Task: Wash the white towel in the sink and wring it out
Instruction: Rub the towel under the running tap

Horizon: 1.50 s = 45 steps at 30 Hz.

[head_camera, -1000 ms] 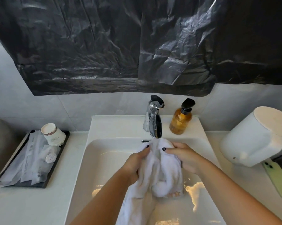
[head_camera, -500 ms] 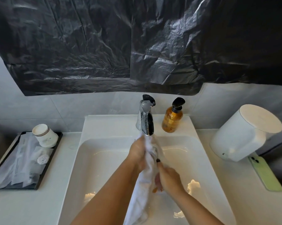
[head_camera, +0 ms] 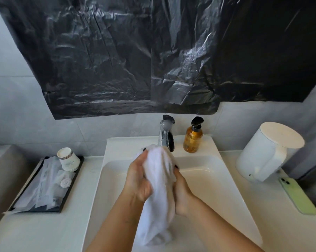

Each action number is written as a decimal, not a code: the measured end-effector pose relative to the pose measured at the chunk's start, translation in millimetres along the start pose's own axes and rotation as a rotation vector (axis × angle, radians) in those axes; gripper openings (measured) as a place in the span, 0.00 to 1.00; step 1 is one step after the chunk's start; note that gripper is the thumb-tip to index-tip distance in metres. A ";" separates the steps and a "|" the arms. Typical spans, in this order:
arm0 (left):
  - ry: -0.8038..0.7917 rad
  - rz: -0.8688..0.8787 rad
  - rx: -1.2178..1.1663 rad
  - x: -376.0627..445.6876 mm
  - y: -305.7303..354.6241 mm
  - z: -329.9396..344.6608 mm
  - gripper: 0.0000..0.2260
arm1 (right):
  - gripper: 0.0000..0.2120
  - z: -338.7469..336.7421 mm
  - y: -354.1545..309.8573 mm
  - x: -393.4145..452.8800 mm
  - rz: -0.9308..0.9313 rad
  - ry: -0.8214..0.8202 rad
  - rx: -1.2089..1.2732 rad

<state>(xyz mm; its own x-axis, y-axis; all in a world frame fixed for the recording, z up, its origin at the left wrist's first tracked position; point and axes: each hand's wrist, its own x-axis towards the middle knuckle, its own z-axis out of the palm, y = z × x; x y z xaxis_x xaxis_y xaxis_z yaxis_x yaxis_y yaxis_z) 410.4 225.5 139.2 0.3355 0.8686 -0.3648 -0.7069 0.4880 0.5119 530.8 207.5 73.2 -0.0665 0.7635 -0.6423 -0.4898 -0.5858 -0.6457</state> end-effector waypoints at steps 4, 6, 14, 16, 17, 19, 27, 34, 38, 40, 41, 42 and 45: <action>-0.019 0.044 -0.021 -10.4 14.2 11.0 0.15 | 0.31 15.5 -10.1 -28.3 0.100 -0.223 -0.135; -0.017 0.015 0.041 -24.0 19.0 24.7 0.18 | 0.27 24.4 -11.4 -43.0 0.094 -0.268 -0.169; 0.042 0.207 0.424 -49.0 50.6 45.2 0.10 | 0.28 16.3 -57.7 -80.7 -0.157 -0.230 0.156; 0.080 0.269 0.519 -48.4 62.5 41.1 0.09 | 0.21 7.4 -84.1 -94.4 -0.216 -0.203 0.027; 0.086 0.295 0.558 -51.0 67.5 40.2 0.08 | 0.16 2.6 -96.9 -100.8 -0.225 -0.178 -0.064; 0.031 0.308 0.644 -54.3 75.5 37.3 0.09 | 0.11 -4.2 -122.5 -112.3 -0.266 -0.109 -0.235; 0.289 0.251 0.978 -63.4 111.7 8.2 0.28 | 0.09 -20.6 -188.9 -141.6 -0.668 0.521 -0.597; 0.400 0.225 0.757 -70.5 130.3 9.7 0.18 | 0.09 -22.8 -196.7 -148.4 -0.772 0.632 -0.644; 0.435 0.225 0.735 -72.3 138.3 14.9 0.10 | 0.09 -27.6 -204.1 -156.3 -0.895 0.702 -0.667; 0.418 0.209 0.759 -72.2 138.9 14.6 0.11 | 0.10 -28.9 -204.8 -161.4 -0.918 0.684 -0.688; 0.409 0.194 0.763 -72.2 137.8 14.3 0.11 | 0.11 -30.5 -204.3 -162.2 -0.895 0.634 -0.711; 0.394 0.169 0.759 -72.1 135.0 14.2 0.11 | 0.16 -32.2 -202.4 -163.3 -0.860 0.534 -0.735; 0.373 0.067 0.757 -68.2 123.0 6.9 0.10 | 0.35 -39.7 -192.8 -164.4 -0.754 0.240 -0.907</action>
<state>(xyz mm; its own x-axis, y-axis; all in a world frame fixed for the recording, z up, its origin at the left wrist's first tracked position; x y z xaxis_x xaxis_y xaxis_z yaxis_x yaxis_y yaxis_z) 304.9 226.9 232.4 -0.0140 0.8772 -0.4799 -0.0654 0.4781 0.8759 670.7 184.1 286.9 0.1843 0.9826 0.0239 0.4607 -0.0649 -0.8852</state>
